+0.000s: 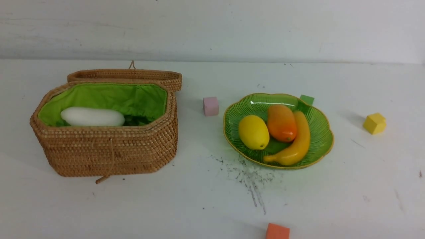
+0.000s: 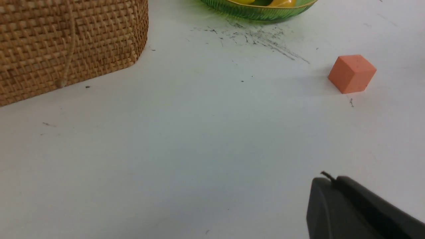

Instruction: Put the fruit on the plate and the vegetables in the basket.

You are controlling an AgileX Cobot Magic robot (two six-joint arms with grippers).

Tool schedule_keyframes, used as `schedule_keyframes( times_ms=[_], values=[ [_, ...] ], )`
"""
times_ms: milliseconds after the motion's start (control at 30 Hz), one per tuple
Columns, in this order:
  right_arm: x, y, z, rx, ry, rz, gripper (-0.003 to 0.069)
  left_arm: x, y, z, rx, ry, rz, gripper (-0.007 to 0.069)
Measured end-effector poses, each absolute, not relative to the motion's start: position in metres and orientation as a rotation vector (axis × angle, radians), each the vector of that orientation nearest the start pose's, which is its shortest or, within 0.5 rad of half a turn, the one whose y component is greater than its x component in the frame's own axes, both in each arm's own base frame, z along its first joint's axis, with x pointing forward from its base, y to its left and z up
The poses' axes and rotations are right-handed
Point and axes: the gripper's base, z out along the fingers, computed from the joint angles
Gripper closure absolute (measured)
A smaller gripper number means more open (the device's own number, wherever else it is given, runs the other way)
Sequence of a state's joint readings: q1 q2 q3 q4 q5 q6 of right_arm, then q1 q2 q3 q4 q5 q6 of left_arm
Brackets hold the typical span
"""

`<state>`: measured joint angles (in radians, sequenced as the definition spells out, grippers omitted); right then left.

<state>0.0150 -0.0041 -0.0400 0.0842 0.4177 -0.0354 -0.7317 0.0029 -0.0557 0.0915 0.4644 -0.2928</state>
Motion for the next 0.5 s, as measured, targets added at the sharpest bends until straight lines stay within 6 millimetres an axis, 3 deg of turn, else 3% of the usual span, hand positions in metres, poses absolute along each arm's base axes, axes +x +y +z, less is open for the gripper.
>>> schedule_keyframes(
  times_ms=[67, 500],
  values=[
    [0.0519, 0.0035, 0.1744, 0.002, 1.878, 0.065, 0.0677, 0.0390, -0.0300, 0.1902, 0.472, 1.881, -0.598, 0.0638],
    [0.0520, 0.0036, 0.1731, 0.004, 1.879, 0.067, 0.0674, 0.0391, -0.0299, 0.1898, 0.474, 1.883, -0.593, 0.0634]
  ],
)
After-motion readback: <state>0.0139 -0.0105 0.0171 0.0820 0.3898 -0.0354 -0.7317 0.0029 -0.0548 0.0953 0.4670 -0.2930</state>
